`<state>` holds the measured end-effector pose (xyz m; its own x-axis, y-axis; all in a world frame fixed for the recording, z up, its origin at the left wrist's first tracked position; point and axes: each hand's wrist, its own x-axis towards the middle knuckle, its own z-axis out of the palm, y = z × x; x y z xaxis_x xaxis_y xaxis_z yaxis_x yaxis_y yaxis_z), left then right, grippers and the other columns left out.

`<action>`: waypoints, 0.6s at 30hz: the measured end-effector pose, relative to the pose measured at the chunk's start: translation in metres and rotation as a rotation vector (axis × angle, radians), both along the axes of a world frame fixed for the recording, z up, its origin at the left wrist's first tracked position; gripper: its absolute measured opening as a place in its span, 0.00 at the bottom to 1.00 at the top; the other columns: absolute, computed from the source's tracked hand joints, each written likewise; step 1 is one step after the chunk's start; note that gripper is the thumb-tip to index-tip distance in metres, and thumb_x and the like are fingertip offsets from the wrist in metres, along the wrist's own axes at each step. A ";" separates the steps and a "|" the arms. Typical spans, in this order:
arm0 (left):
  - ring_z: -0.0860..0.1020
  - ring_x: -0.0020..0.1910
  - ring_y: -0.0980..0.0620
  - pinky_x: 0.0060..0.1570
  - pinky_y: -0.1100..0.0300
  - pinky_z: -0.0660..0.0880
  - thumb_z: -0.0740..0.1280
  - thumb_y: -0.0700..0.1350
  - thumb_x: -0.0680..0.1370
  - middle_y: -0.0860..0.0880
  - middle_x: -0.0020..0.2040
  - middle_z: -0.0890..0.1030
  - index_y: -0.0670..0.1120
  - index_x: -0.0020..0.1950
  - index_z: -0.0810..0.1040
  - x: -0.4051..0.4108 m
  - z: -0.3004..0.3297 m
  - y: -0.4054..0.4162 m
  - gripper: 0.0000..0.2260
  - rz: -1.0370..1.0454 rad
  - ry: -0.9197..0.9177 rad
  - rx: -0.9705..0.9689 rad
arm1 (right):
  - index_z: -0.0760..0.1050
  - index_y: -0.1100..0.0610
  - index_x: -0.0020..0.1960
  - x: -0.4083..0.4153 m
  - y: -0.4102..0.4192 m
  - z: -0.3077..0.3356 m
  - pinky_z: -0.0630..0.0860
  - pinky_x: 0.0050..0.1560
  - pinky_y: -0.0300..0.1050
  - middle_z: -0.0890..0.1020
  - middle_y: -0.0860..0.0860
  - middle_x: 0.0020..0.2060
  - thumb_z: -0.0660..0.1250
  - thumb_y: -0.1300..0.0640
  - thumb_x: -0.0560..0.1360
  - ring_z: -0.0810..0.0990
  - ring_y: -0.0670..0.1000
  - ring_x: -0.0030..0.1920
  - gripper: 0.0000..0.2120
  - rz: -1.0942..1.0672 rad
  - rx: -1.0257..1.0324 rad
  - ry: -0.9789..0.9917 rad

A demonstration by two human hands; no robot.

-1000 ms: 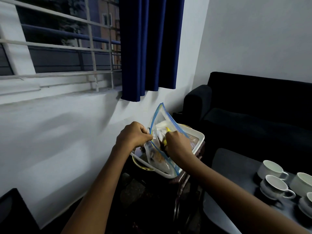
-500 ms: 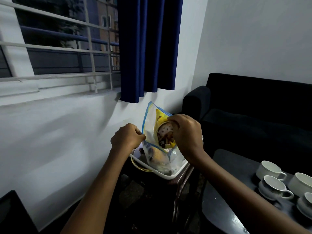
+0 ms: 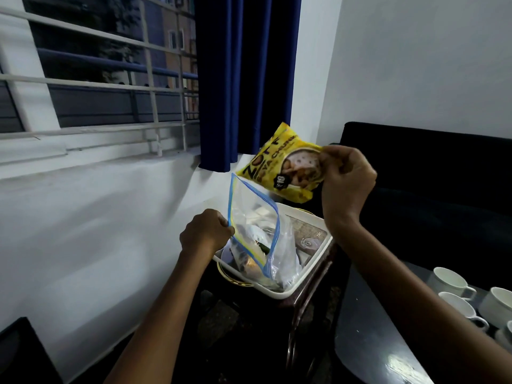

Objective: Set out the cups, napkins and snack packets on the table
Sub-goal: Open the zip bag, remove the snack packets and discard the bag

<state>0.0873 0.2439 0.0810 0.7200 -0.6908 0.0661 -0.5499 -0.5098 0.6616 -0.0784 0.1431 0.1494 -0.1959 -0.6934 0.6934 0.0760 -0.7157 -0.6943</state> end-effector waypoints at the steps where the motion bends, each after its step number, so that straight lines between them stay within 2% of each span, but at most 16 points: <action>1: 0.81 0.52 0.44 0.56 0.51 0.77 0.69 0.51 0.73 0.47 0.52 0.83 0.51 0.48 0.79 0.000 0.000 0.000 0.07 0.003 0.005 -0.002 | 0.80 0.57 0.43 -0.001 -0.007 0.003 0.79 0.44 0.44 0.82 0.50 0.37 0.67 0.68 0.70 0.81 0.48 0.40 0.08 0.000 0.014 -0.027; 5: 0.82 0.49 0.45 0.54 0.51 0.78 0.69 0.49 0.73 0.47 0.49 0.83 0.50 0.47 0.79 0.002 -0.002 -0.001 0.06 0.011 0.008 -0.025 | 0.80 0.59 0.44 -0.003 -0.040 -0.003 0.78 0.43 0.40 0.82 0.54 0.40 0.67 0.68 0.70 0.81 0.49 0.42 0.07 -0.020 0.075 -0.080; 8: 0.83 0.47 0.46 0.53 0.52 0.79 0.69 0.49 0.72 0.48 0.46 0.84 0.51 0.43 0.78 0.001 -0.004 -0.002 0.03 0.011 -0.011 -0.028 | 0.80 0.58 0.45 -0.003 -0.067 -0.028 0.74 0.37 0.28 0.82 0.54 0.41 0.66 0.67 0.71 0.80 0.48 0.42 0.07 -0.106 0.148 -0.074; 10: 0.83 0.46 0.46 0.53 0.53 0.78 0.69 0.49 0.72 0.50 0.46 0.84 0.51 0.44 0.78 0.002 -0.006 -0.005 0.03 0.018 0.002 -0.036 | 0.80 0.59 0.45 -0.001 -0.083 -0.051 0.71 0.33 0.24 0.82 0.55 0.42 0.65 0.67 0.72 0.79 0.49 0.43 0.07 -0.156 0.213 -0.024; 12: 0.83 0.47 0.47 0.53 0.53 0.78 0.69 0.49 0.72 0.50 0.47 0.84 0.51 0.45 0.79 0.003 -0.008 -0.007 0.05 0.019 0.014 -0.041 | 0.80 0.60 0.45 0.002 -0.096 -0.077 0.73 0.36 0.27 0.81 0.54 0.43 0.64 0.68 0.72 0.77 0.48 0.43 0.08 -0.181 0.291 0.060; 14: 0.83 0.47 0.47 0.53 0.53 0.78 0.69 0.50 0.72 0.50 0.48 0.84 0.51 0.47 0.79 0.005 -0.011 -0.009 0.06 0.019 0.018 -0.043 | 0.80 0.59 0.44 0.008 -0.108 -0.103 0.74 0.40 0.38 0.81 0.53 0.43 0.64 0.68 0.72 0.77 0.48 0.44 0.08 -0.199 0.379 0.151; 18: 0.82 0.48 0.47 0.53 0.53 0.77 0.69 0.51 0.72 0.50 0.48 0.84 0.51 0.48 0.79 0.008 -0.017 -0.013 0.07 0.010 0.016 -0.057 | 0.78 0.58 0.43 0.020 -0.130 -0.144 0.75 0.43 0.44 0.82 0.55 0.45 0.63 0.71 0.72 0.78 0.50 0.45 0.10 -0.181 0.516 0.286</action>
<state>0.0957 0.2308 0.0636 0.7285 -0.6787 0.0934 -0.5337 -0.4767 0.6985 -0.0583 0.0131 0.0051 -0.1975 -0.9268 0.3193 -0.2558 -0.2657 -0.9295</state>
